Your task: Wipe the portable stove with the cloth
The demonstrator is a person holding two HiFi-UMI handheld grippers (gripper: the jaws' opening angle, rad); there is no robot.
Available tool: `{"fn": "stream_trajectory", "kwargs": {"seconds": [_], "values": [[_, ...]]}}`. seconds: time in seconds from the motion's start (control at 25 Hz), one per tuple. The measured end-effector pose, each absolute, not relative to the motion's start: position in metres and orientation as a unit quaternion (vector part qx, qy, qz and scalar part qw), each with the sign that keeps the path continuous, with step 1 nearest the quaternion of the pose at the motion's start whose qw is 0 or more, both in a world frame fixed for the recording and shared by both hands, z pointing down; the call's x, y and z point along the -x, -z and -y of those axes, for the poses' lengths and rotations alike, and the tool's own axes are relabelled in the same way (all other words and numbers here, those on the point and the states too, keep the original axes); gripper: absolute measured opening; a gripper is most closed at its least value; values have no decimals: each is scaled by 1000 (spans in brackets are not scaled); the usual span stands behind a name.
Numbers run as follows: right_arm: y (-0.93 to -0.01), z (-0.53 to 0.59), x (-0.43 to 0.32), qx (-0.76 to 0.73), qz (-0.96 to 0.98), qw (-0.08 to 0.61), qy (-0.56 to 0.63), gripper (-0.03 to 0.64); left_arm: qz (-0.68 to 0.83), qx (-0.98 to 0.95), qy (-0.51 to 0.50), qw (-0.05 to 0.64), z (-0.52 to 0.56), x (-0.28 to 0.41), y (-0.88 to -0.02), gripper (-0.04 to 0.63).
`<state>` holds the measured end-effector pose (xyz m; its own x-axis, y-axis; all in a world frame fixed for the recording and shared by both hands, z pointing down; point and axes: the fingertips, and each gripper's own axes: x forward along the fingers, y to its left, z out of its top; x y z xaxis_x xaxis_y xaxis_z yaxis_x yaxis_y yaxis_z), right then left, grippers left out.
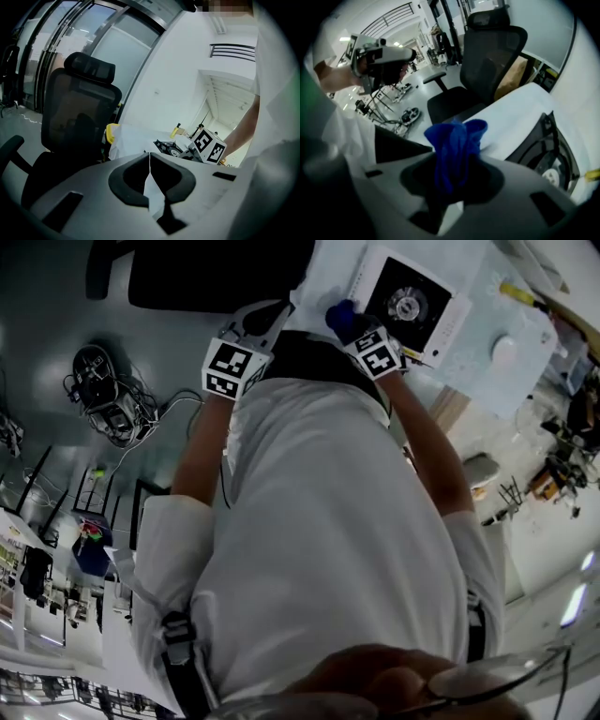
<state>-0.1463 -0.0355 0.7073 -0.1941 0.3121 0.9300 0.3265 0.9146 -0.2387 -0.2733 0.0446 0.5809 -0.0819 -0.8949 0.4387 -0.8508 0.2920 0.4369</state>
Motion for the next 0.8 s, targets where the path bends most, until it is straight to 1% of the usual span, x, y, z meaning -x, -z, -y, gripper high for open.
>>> {"fn": "stream_trajectory", "kwargs": {"seconds": [0.24,0.64,0.8], "values": [[-702,48,152,191,748,635,11,152,734,-592,40,331,-54,284,-585,37],[-700,77,169,177,730,657,55,152,727,-598,49,335,-50,297,-591,37],[-700,86,184,181,729,656,74,152,724,-602,53,333,-48,303,-592,37]]}}
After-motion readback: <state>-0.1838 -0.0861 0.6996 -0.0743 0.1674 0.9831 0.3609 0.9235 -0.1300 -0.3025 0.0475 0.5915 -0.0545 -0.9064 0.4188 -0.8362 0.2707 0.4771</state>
